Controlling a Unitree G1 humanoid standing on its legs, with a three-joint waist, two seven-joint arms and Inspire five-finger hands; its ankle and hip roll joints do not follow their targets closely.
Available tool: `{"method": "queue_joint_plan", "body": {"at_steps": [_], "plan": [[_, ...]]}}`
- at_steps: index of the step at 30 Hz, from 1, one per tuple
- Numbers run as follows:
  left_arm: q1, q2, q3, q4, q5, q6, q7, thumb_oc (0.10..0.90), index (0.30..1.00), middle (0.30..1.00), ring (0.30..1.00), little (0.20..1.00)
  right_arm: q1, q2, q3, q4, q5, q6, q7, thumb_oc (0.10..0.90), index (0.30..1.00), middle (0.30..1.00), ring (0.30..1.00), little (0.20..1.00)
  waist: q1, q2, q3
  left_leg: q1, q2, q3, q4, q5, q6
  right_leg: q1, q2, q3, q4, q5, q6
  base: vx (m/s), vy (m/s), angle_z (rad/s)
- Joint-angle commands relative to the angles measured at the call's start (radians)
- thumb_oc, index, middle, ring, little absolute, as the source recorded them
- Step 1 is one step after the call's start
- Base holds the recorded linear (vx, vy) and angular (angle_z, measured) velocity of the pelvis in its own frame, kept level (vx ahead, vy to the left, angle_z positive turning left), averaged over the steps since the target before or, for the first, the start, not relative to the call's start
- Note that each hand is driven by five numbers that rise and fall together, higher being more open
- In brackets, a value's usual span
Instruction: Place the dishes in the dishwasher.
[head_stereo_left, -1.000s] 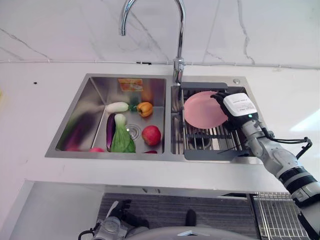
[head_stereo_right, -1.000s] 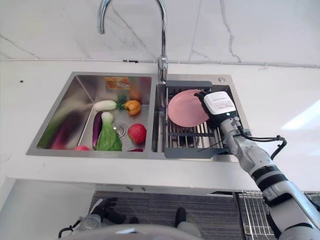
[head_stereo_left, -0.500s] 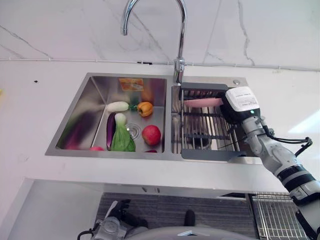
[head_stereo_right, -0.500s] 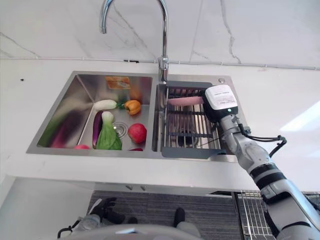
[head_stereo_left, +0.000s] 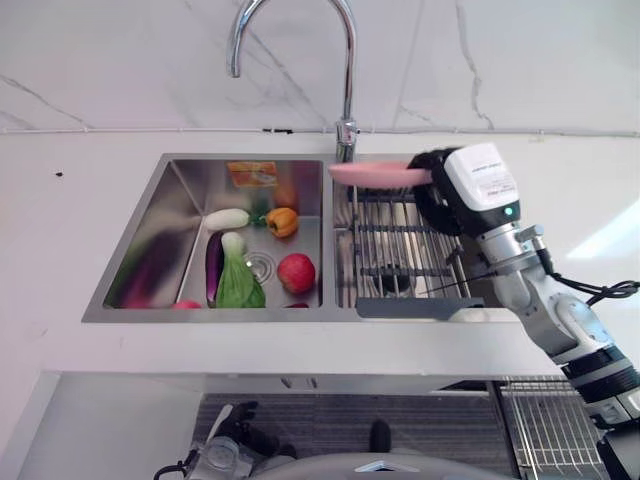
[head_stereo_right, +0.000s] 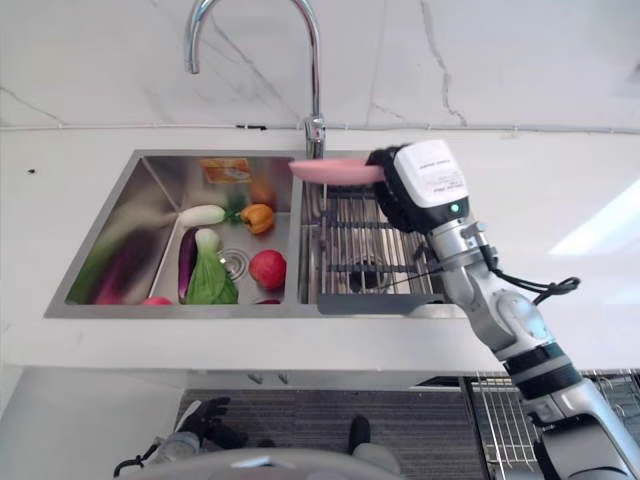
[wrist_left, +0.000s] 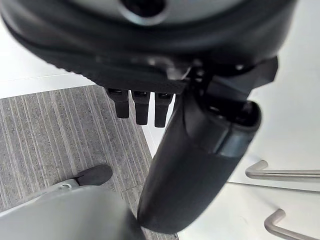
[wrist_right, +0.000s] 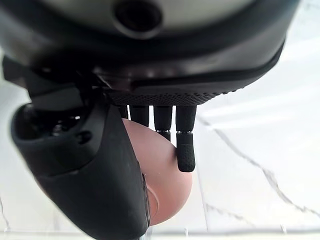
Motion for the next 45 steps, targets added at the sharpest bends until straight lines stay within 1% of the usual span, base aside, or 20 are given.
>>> {"method": "queue_joint_plan", "body": {"at_steps": [1, 5, 6, 7, 8, 9, 12, 13, 17, 21, 22, 23, 24, 25, 27, 29, 32, 40, 42, 45], "plan": [[-0.027, 0.03, -0.021, 0.027, 0.052, -0.016, 0.042, 0.8, 0.9, 0.9, 0.9, 0.9, -0.052, -0.059, -0.216, -0.098, 0.028, 0.016, -0.156, 0.4, 0.3, 0.3, 0.3, 0.3, -0.006, -0.079, -0.032, -0.009, -0.067, 0.006, 0.008, -0.061, 0.048, 0.048, -0.053, 0.039, 0.021, -0.094, 0.083, -0.06, 0.077, -0.18], [-0.038, 0.03, -0.022, 0.017, 0.058, -0.017, 0.041, 0.8, 0.9, 0.9, 0.9, 0.9, 0.002, -0.103, -0.301, -0.155, 0.004, 0.024, -0.172, 0.4, 0.3, 0.3, 0.3, 0.3, -0.02, -0.082, -0.024, -0.013, -0.074, 0.02, 0.007, -0.061, 0.054, 0.027, -0.06, 0.049, 0.032, -0.078, 0.097, -0.07, 0.072, -0.11], [-0.043, 0.031, -0.021, 0.015, 0.059, -0.019, 0.038, 0.8, 0.9, 0.9, 0.9, 0.9, 0.019, -0.116, -0.327, -0.176, -0.007, 0.024, -0.18, 0.4, 0.3, 0.3, 0.3, 0.3, -0.033, -0.084, -0.016, -0.016, -0.076, 0.027, 0.006, -0.061, 0.057, 0.011, -0.062, 0.054, 0.042, -0.068, 0.105, -0.16, 0.096, -0.36], [-0.055, 0.038, -0.014, 0.011, 0.063, -0.022, 0.033, 0.8, 0.9, 0.9, 0.9, 0.9, 0.056, -0.141, -0.382, -0.217, -0.032, 0.031, -0.19, 0.4, 0.3, 0.3, 0.3, 0.3, -0.047, -0.088, 0.005, -0.029, -0.076, 0.065, 0.006, -0.059, 0.062, -0.045, -0.066, 0.07, 0.069, -0.037, 0.132, -0.16, 0.093, -0.29], [-0.055, 0.038, -0.014, 0.011, 0.063, -0.022, 0.033, 0.8, 0.9, 0.9, 0.9, 0.9, 0.056, -0.141, -0.382, -0.217, -0.032, 0.031, -0.19, 0.4, 0.3, 0.3, 0.3, 0.3, -0.047, -0.088, 0.005, -0.029, -0.076, 0.065, 0.006, -0.059, 0.062, -0.045, -0.066, 0.07, 0.069, -0.037, 0.132, -0.2, 0.127, -0.42], [-0.057, 0.05, 0.003, 0.008, 0.071, -0.023, 0.03, 0.8, 0.9, 0.9, 0.9, 0.9, 0.093, -0.166, -0.423, -0.226, -0.051, 0.039, -0.193, 0.4, 0.3, 0.3, 0.3, 0.3, -0.061, -0.09, 0.026, -0.032, -0.065, 0.118, 0.004, -0.067, 0.061, -0.09, -0.074, 0.036, 0.078, 0.004, 0.163, -0.14, 0.071, -0.63], [-0.06, 0.061, 0.02, 0.008, 0.088, -0.019, 0.037, 0.8, 0.9, 0.9, 0.9, 0.9, 0.173, -0.161, -0.488, -0.24, -0.064, 0.055, -0.2, 0.4, 0.3, 0.3, 0.3, 0.3, -0.073, -0.099, 0.033, -0.045, -0.052, 0.167, 0.004, -0.06, 0.056, -0.132, -0.093, 0.002, 0.058, 0.056, 0.185, -0.12, 0.014, -1.63], [-0.072, 0.073, 0.045, 0.005, 0.091, -0.018, 0.056, 0.8, 0.9, 0.9, 0.9, 0.9, 0.256, -0.15, -0.541, -0.251, -0.092, 0.069, -0.211, 0.4, 0.3, 0.3, 0.3, 0.3, -0.085, -0.102, 0.044, -0.051, -0.033, 0.191, 0.004, -0.048, 0.055, -0.163, -0.101, -0.011, 0.059, 0.072, 0.19, -0.12, -0.04, -0.38], [-0.087, 0.076, 0.082, -0.021, 0.066, -0.006, 0.077, 0.8, 0.9, 0.9, 0.9, 0.9, 0.343, -0.133, -0.573, -0.211, -0.144, 0.119, -0.228, 0.4, 0.3, 0.3, 0.3, 0.3, -0.068, -0.098, 0.061, -0.068, -0.002, 0.261, 0.022, -0.04, 0.062, -0.094, -0.168, -0.107, 0.094, 0.001, 0.161, -0.23, -0.045, -0.53], [-0.082, 0.069, 0.08, -0.052, 0.062, -0.011, 0.08, 0.8, 0.9, 0.9, 0.9, 0.9, 0.415, -0.077, -0.56, -0.172, -0.184, 0.147, -0.23, 0.4, 0.3, 0.3, 0.3, 0.3, -0.034, -0.104, 0.044, -0.143, 0.021, 0.311, 0.066, -0.025, 0.071, 0.0, -0.242, -0.123, 0.221, -0.046, 0.147, -0.26, -0.129, -0.51], [-0.076, 0.073, 0.08, -0.057, 0.068, -0.013, 0.079, 0.8, 0.9, 0.9, 0.9, 0.9, 0.445, -0.06, -0.562, -0.173, -0.211, 0.153, -0.22, 0.4, 0.3, 0.3, 0.3, 0.3, -0.022, -0.114, 0.03, -0.167, 0.02, 0.311, 0.079, -0.024, 0.067, 0.04, -0.252, -0.12, 0.209, -0.048, 0.148, -0.12, -0.287, -0.46], [-0.074, 0.067, 0.085, -0.061, 0.068, -0.015, 0.086, 0.8, 0.9, 0.9, 0.9, 0.9, 0.489, -0.028, -0.571, -0.179, -0.235, 0.162, -0.235, 0.4, 0.3, 0.3, 0.3, 0.3, -0.019, -0.129, 0.014, -0.176, 0.026, 0.312, 0.089, -0.033, 0.05, 0.066, -0.246, -0.109, 0.168, -0.054, 0.166, -0.09, -0.218, -0.47], [-0.072, 0.068, 0.082, -0.061, 0.068, -0.016, 0.087, 0.8, 0.9, 0.9, 0.9, 0.9, 0.496, -0.024, -0.575, -0.184, -0.237, 0.162, -0.235, 0.4, 0.3, 0.3, 0.3, 0.3, -0.016, -0.133, 0.015, -0.184, 0.026, 0.331, 0.096, -0.015, 0.055, 0.06, -0.248, -0.118, 0.165, -0.042, 0.159, -0.07, -0.233, -0.42], [-0.068, 0.062, 0.084, -0.054, 0.071, -0.015, 0.091, 0.8, 0.9, 0.9, 0.9, 0.9, 0.499, -0.004, -0.574, -0.188, -0.244, 0.171, -0.252, 0.4, 0.3, 0.3, 0.3, 0.3, -0.015, -0.136, 0.007, -0.188, 0.027, 0.339, 0.105, -0.012, 0.051, 0.055, -0.244, -0.121, 0.151, -0.046, 0.169, -0.02, -0.161, -0.77], [-0.065, 0.049, 0.083, -0.044, 0.07, -0.021, 0.091, 0.8, 0.9, 0.9, 0.9, 0.9, 0.5, 0.011, -0.571, -0.188, -0.248, 0.178, -0.271, 0.4, 0.3, 0.3, 0.3, 0.3, -0.012, -0.132, -0.014, -0.182, 0.036, 0.328, 0.104, -0.024, 0.034, 0.067, -0.223, -0.121, 0.098, -0.08, 0.179, 0.02, -0.219, -0.74], [-0.06, 0.03, 0.078, -0.034, 0.069, -0.023, 0.1, 0.8, 0.9, 0.9, 0.9, 0.9, 0.505, 0.001, -0.577, -0.195, -0.247, 0.175, -0.289, 0.4, 0.3, 0.3, 0.3, 0.3, -0.021, -0.118, -0.01, -0.185, 0.055, 0.348, 0.098, 0.019, 0.023, 0.065, -0.196, -0.14, 0.066, -0.094, 0.162, -0.1, -0.23, -0.47], [-0.056, 0.002, 0.047, -0.033, 0.074, -0.033, 0.089, 0.8, 0.9, 0.9, 0.9, 0.9, 0.511, -0.01, -0.556, -0.188, -0.239, 0.154, -0.286, 0.4, 0.3, 0.3, 0.3, 0.3, -0.036, -0.088, 0.0, -0.18, 0.083, 0.337, 0.071, 0.061, -0.002, 0.091, -0.15, -0.157, 0.021, -0.121, 0.137, -0.05, -0.184, -0.34], [-0.037, -0.034, 0.006, -0.024, 0.105, -0.04, 0.078, 0.8, 0.9, 0.9, 0.9, 0.9, 0.566, 0.004, -0.561, -0.174, -0.252, 0.149, -0.304, 0.4, 0.3, 0.3, 0.3, 0.3, -0.069, -0.049, 0.01, -0.148, 0.104, 0.332, 0.036, 0.089, -0.021, 0.112, -0.113, -0.16, 0.013, -0.149, 0.118, -0.01, -0.044, -0.08], [-0.033, -0.044, 0.005, -0.013, 0.11, -0.041, 0.084, 0.8, 0.9, 0.9, 0.9, 0.9, 0.592, 0.036, -0.562, -0.176, -0.255, 0.153, -0.324, 0.4, 0.3, 0.3, 0.3, 0.3, -0.083, -0.041, 0.008, -0.13, 0.106, 0.34, 0.032, 0.084, -0.022, 0.112, -0.112, -0.152, 0.013, -0.146, 0.117, 0.04, 0.027, -0.06], [-0.038, -0.051, 0.001, 0.003, 0.117, -0.041, 0.095, 0.8, 0.9, 0.9, 0.9, 0.9, 0.624, 0.063, -0.484, -0.142, -0.243, 0.124, -0.318, 0.4, 0.3, 0.3, 0.3, 0.3, -0.096, -0.037, 0.005, -0.112, 0.103, 0.359, 0.031, 0.075, -0.021, 0.105, -0.116, -0.139, 0.015, -0.137, 0.119, 0.04, 0.044, -0.09]]}}
